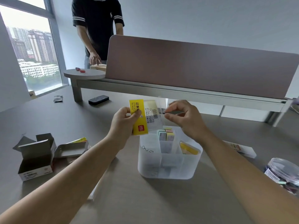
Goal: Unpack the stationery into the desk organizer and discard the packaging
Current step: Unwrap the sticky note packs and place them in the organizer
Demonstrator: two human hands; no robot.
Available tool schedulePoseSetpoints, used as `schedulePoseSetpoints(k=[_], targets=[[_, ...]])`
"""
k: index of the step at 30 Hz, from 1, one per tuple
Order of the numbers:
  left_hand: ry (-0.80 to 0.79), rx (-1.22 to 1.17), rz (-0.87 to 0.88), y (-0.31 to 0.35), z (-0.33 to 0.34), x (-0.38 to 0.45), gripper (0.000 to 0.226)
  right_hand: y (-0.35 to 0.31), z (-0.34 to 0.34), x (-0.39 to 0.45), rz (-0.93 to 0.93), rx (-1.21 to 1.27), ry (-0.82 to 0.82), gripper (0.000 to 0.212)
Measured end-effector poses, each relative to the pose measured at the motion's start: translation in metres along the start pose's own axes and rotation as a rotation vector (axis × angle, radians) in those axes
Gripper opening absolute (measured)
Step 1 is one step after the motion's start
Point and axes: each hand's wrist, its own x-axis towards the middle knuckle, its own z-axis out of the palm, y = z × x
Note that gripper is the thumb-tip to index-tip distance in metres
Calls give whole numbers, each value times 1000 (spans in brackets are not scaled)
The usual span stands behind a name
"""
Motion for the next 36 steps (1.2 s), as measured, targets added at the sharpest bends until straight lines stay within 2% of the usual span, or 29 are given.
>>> schedulePoseSetpoints(k=[3,7,10,13,20,26,31,33,36], targets=[[-20,-28,7,2,5,-3,10,-1,6,0,18,-75,-36,7],[-51,-61,16,2,2,-4,10,2,2,2,22,-172,5,13],[-69,-105,8,2,-1,0,11,2,-2,2,46,-210,-64,16],[-89,-140,9,1,-1,1,10,1,-2,1,101,-128,-142,26],[-151,-175,19,0,2,0,10,3,-3,5,339,195,-234,12],[-136,-148,33,-1,2,3,9,2,-3,6,317,262,-312,5],[-111,-101,38,-4,2,7,8,7,-1,8,323,283,-274,6],[-91,-108,43,-4,0,9,9,11,-3,8,339,306,-223,16],[-5,-116,31,-5,-8,13,11,13,-12,8,311,311,-126,13]])
